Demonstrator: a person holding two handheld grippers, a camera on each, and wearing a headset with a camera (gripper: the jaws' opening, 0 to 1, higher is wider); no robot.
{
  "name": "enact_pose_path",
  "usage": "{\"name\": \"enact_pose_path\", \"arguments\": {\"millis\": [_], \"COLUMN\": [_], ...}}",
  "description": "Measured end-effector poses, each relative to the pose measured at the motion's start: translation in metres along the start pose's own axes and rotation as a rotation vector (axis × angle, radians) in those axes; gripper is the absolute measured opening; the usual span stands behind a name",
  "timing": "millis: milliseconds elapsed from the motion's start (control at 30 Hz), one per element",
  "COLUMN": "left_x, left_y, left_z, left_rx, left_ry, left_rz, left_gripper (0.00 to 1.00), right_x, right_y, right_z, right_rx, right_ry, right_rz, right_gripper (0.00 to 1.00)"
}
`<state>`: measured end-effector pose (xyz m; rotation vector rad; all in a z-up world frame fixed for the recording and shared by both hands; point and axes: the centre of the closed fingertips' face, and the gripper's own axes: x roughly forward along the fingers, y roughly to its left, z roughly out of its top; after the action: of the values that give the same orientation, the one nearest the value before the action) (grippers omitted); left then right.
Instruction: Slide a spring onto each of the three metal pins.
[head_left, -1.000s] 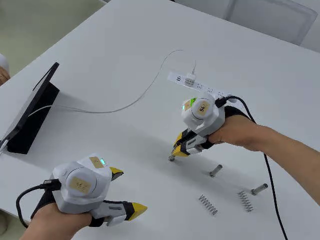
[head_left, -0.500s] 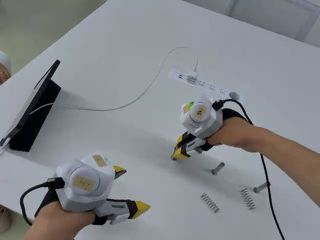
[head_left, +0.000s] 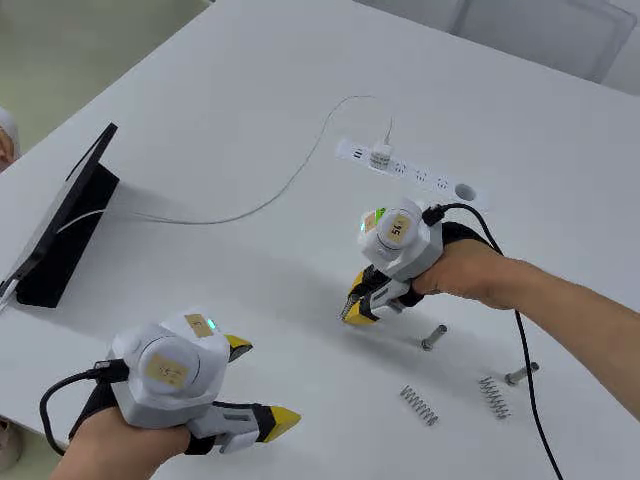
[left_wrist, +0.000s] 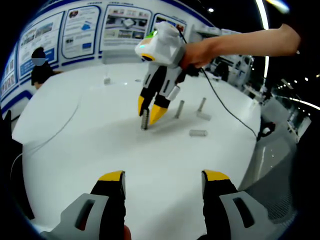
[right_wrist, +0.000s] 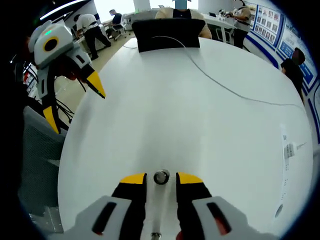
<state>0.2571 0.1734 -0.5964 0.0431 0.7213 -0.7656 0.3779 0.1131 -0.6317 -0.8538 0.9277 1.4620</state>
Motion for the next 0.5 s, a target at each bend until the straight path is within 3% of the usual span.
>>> {"name": "enact_pose_path", "arguments": {"millis": [300, 400, 500], "left_x": [0.0, 0.0, 0.0], "left_y": [-0.004, -0.006, -0.009], "left_z": [0.004, 0.004, 0.005], "left_rx": [0.008, 0.008, 0.007], "left_ry": [-0.004, -0.004, -0.004], "left_rz": [-0.008, -0.013, -0.018], "left_gripper": [0.63, 0.63, 0.63], "right_x": [-0.018, -0.024, -0.031], "right_y": [0.003, 0.006, 0.009], "right_z": [-0.003, -0.006, -0.006], "right_rx": [0.063, 0.102, 0.186], "right_ry": [-0.053, -0.077, -0.138], "right_rz": [-0.04, -0.053, -0.074], "right_gripper": [0.33, 0.36, 0.4]}}
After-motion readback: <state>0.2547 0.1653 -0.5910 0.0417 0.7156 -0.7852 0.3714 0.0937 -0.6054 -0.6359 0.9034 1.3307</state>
